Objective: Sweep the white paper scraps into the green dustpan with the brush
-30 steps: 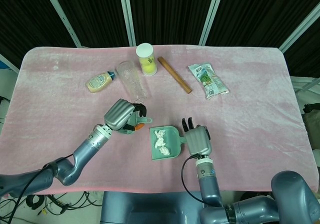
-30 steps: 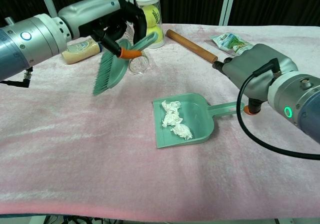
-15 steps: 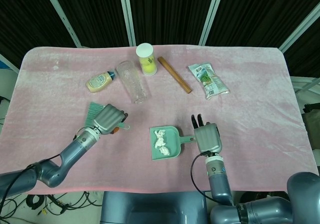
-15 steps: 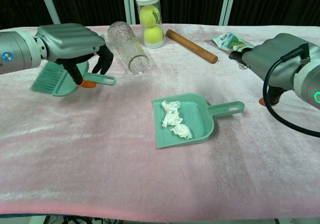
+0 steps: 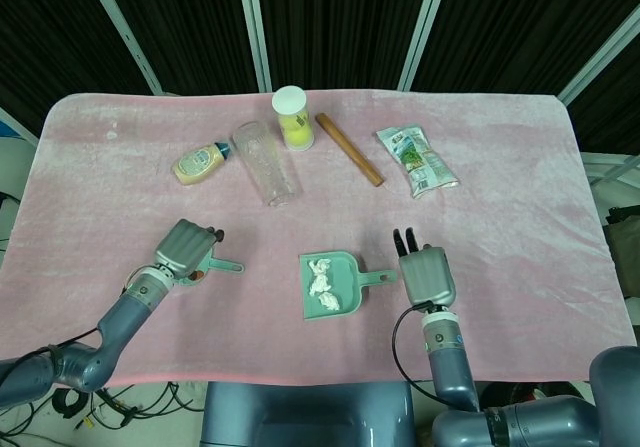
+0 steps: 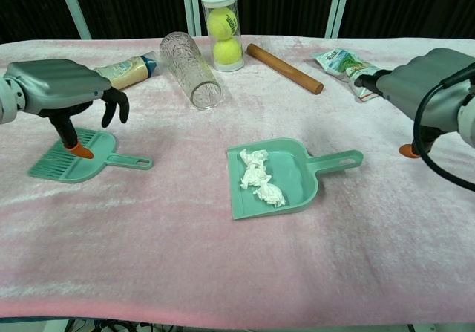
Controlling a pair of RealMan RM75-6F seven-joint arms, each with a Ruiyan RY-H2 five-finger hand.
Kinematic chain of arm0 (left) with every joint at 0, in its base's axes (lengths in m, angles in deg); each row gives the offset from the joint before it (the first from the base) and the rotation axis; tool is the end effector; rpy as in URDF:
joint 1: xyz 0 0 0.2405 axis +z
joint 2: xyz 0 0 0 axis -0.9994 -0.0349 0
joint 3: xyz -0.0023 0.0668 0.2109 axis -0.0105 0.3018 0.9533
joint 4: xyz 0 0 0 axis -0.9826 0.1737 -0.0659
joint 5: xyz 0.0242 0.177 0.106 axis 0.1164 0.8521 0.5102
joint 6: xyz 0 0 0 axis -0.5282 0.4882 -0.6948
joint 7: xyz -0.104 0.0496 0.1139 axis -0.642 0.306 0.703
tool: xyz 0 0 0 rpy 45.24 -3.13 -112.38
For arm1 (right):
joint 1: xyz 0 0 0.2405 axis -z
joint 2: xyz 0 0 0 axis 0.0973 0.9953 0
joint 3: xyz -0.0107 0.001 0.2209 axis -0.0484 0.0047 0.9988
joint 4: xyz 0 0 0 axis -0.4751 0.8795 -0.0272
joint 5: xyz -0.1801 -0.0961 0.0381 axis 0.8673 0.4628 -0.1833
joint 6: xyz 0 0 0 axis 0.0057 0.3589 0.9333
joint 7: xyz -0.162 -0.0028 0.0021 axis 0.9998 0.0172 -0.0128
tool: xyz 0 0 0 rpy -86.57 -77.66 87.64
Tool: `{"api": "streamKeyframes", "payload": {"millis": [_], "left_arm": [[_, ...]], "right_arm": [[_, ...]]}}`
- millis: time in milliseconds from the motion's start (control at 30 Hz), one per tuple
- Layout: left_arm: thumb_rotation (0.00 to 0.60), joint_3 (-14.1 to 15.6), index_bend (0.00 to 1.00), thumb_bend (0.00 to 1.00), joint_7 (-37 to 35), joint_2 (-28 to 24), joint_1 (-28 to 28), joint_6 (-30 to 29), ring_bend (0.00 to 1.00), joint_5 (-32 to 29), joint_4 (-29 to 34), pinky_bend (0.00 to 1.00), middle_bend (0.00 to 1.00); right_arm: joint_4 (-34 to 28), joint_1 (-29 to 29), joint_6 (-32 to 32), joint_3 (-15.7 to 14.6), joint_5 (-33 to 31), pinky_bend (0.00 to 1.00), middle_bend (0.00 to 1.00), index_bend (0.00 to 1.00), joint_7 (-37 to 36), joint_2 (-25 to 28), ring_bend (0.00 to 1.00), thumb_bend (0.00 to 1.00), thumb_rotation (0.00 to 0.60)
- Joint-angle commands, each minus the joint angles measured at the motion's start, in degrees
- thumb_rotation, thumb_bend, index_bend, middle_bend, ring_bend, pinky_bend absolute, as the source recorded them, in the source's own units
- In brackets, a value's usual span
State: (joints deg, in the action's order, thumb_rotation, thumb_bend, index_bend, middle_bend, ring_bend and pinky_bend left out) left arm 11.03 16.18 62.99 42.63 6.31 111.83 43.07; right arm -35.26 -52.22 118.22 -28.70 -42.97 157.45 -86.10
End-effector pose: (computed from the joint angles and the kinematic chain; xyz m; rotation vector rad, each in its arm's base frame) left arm -0.1615 0.3335 -0.0066 -2.0605 -0.6190 -0.5501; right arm -0.1135 -0.2719 0.0080 1.7457 -0.6237 0.2428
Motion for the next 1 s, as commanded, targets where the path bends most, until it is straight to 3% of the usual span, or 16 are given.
{"api": "streamKeyframes", "payload": {"millis": [33,133,233,333,533,667,800,1000], "left_arm": [[0.600,0.02,0.27,0.10,-1.50,0.02,1.16,-1.81,0.76,0.73,0.04,0.92,0.40],[0.600,-0.39,0.27,0.10,-4.02,-0.04,2.55,-4.29,0.72,2.18,0.50,0.87,0.39],[0.600,-0.59,0.25,0.10,-8.70,-0.81,5.18,-8.59,0.57,5.09,1.87,0.69,0.38],[0.600,0.54,0.23,0.10,-14.03,-2.44,8.18,-13.41,0.42,10.46,3.10,0.52,0.34],[0.600,4.91,0.14,0.08,-21.87,-6.13,14.50,-23.81,0.10,21.82,4.10,0.20,0.14],[0.600,8.51,0.03,0.04,-22.64,-8.65,19.00,-29.35,0.00,26.41,5.19,0.07,0.02],[0.600,11.89,0.00,0.02,-24.65,-11.39,24.10,-35.00,0.00,30.17,7.22,0.02,0.00],[0.600,13.32,0.00,0.02,-24.40,-11.61,29.63,-42.44,0.00,34.89,2.76,0.00,0.00]], "right_arm": [[-0.26,0.75,-0.16,-0.51,0.42,0.69,0.11,0.03,-1.15,0.99,0.51,0.17,0.600],[-0.54,1.43,-0.46,-1.13,1.25,0.69,0.11,0.02,-2.36,2.22,0.51,0.17,0.600],[-1.21,2.67,-0.82,-2.35,3.68,0.66,0.10,0.01,-4.76,4.70,0.49,0.17,0.600],[-2.13,4.39,-1.41,-4.21,7.53,0.58,0.08,0.00,-8.22,8.20,0.41,0.17,0.600],[-4.45,10.02,-2.01,-9.27,18.37,0.21,0.00,0.00,-19.73,16.01,0.03,0.14,0.600],[-4.63,15.04,-1.13,-14.16,28.61,0.17,0.00,0.00,-29.30,20.33,0.00,0.12,0.600],[-0.90,22.04,2.42,-20.60,41.98,0.16,0.00,0.00,-40.59,23.39,0.00,0.11,0.600],[9.96,30.33,9.17,-23.04,52.78,0.16,0.00,0.00,-52.88,22.39,0.00,0.11,0.600]]}}
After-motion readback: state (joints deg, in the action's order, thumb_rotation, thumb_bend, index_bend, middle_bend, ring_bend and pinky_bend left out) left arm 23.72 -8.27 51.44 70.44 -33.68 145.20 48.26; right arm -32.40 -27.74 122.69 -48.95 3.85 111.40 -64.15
